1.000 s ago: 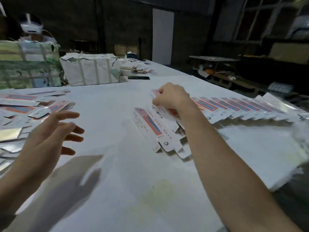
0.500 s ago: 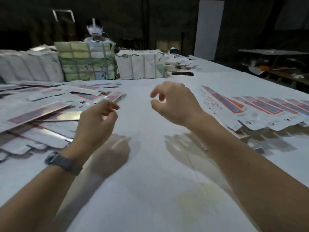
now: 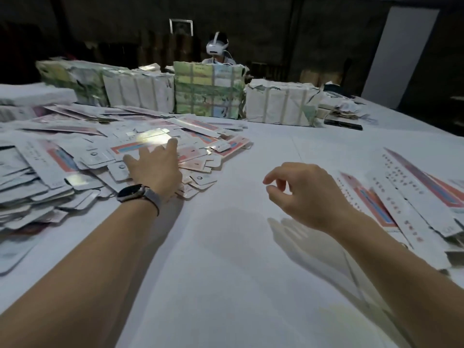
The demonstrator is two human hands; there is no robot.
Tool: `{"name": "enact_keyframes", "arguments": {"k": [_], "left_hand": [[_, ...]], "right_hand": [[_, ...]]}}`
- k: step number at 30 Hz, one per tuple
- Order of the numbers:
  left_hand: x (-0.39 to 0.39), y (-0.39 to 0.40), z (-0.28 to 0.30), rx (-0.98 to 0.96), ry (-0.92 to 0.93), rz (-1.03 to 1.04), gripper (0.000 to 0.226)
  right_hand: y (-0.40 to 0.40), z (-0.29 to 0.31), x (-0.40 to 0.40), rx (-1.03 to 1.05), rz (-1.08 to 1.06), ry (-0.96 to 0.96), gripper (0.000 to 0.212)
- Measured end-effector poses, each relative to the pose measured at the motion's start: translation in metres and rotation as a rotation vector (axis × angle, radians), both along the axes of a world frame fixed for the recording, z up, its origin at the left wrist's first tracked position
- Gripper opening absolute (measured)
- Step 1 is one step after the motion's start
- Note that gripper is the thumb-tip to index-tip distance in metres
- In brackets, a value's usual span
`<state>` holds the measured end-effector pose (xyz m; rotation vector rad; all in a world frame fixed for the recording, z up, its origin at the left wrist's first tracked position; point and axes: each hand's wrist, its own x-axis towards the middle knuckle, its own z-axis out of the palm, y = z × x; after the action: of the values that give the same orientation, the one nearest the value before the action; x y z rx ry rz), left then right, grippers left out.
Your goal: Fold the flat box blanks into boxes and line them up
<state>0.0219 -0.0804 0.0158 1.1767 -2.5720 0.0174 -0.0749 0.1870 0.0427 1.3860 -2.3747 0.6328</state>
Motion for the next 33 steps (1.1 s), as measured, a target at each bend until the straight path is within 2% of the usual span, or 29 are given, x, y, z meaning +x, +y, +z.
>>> {"name": "enact_keyframes", "arguments": {"k": [4,7,9,13,16,19,23,25,26,27,29,31,33], "left_hand": [[-0.002,0.006,0.002,-0.142,-0.035,-0.052,0.038],[-0.002,0.012,0.006,-0.202,0.085,-0.131,0.028],[-0.004,0.016,0.007,-0.184,0.107,-0.170,0.031],[-0.003,0.027,0.004,-0.089,-0.038,-0.195,0.033],[-0.003,0.040,0.007,-0.118,-0.081,-0.217,0.050],[-0.003,0.059,0.012,-0.049,-0.117,-0.286,0.053],[-0.003,0.078,0.021,-0.091,0.002,-0.358,0.032],[-0.004,0.083,0.030,-0.075,0.169,-0.421,0.046],[-0.004,0.088,0.034,-0.008,0.276,-0.490,0.053],[-0.004,0.093,0.039,0.146,0.408,-0.585,0.055],[-0.001,0.107,0.046,0.633,0.629,-0.773,0.048],[0.000,0.121,0.042,1.046,0.691,-0.865,0.046],[-0.002,0.129,0.035,1.230,0.679,-0.876,0.050]], "right_hand": [[0.000,-0.001,-0.002,-0.035,0.010,0.011,0.012],[0.000,-0.002,-0.002,-0.051,0.017,0.013,0.012],[-0.001,-0.002,-0.001,-0.055,0.021,0.005,0.012],[-0.002,-0.001,0.002,-0.037,0.015,0.000,0.013],[-0.002,0.000,0.003,-0.041,0.008,-0.008,0.014],[-0.001,0.000,0.001,-0.071,0.006,-0.011,0.014],[-0.001,0.001,-0.003,-0.128,0.013,-0.011,0.014],[-0.001,0.002,-0.006,-0.205,0.012,-0.018,0.017],[-0.001,0.003,-0.007,-0.259,0.006,-0.033,0.019],[-0.001,0.005,-0.009,-0.319,-0.003,-0.061,0.022],[0.000,0.009,-0.012,-0.435,-0.021,-0.141,0.030],[0.000,0.013,-0.016,-0.522,-0.024,-0.236,0.037],[0.002,0.016,-0.018,-0.570,-0.029,-0.287,0.040]]}}
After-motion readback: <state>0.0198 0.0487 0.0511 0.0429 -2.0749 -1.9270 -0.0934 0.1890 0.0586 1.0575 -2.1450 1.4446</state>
